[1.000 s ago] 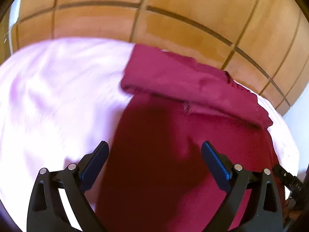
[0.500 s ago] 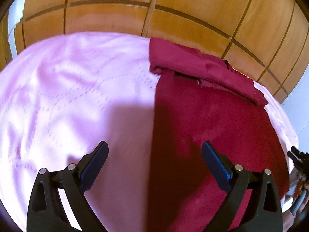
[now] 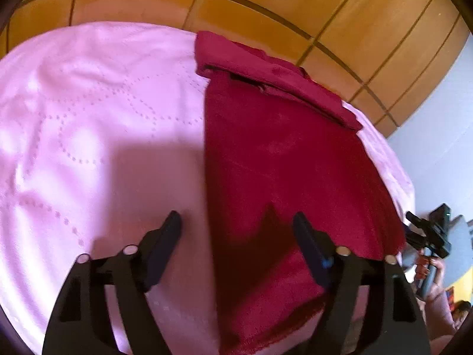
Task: Fold small clothes
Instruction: 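Grasp the dress hem with both tools and lift it toward the collar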
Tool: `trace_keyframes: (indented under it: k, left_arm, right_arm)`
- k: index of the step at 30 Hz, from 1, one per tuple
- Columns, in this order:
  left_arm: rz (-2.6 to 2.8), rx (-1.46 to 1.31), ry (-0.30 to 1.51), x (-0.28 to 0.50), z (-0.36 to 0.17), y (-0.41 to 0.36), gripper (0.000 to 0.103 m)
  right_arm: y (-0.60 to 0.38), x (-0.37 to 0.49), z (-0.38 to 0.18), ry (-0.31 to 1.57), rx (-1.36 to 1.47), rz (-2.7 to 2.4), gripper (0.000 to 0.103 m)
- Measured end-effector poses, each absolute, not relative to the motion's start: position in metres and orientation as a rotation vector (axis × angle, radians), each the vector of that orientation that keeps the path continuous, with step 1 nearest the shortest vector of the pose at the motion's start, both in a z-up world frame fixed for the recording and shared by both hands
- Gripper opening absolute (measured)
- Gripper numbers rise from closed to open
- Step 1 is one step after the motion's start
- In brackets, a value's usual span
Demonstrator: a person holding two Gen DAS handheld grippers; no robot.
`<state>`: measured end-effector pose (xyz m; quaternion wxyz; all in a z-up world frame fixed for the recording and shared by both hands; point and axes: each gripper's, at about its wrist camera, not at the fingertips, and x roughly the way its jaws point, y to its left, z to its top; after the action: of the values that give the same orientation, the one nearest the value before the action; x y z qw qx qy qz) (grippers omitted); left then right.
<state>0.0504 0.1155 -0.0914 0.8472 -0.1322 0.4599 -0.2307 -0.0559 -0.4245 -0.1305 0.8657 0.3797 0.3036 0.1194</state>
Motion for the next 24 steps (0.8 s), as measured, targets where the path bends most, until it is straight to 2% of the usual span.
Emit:
trace_keyframes:
  k: [4, 11, 13, 15, 24]
  left_arm:
    - [-0.524, -0.306, 0.988, 0.047, -0.093, 0.116, 0.07]
    - [-0.621, -0.323, 1.037, 0.038, -0.099, 0.113, 0.047]
    - [-0.634, -0.33, 1.041, 0.036, -0.1, 0.112, 0.047]
    - [-0.646, -0.34, 1.043, 0.036, -0.1, 0.113, 0.047]
    - [-0.729, -0.376, 1.067, 0.032, -0.106, 0.115, 0.047]
  right_arm:
    - [-0.424, -0.055, -0.137, 0.646, 0.84, 0.298, 0.046]
    - [-0.408, -0.052, -0.141, 0.675, 0.845, 0.392, 0.042]
    - [-0.405, -0.052, -0.143, 0.677, 0.856, 0.402, 0.042]
    - [-0.406, -0.052, -0.145, 0.683, 0.865, 0.399, 0.038]
    - [-0.415, -0.074, -0.157, 0.727, 0.936, 0.431, 0.038]
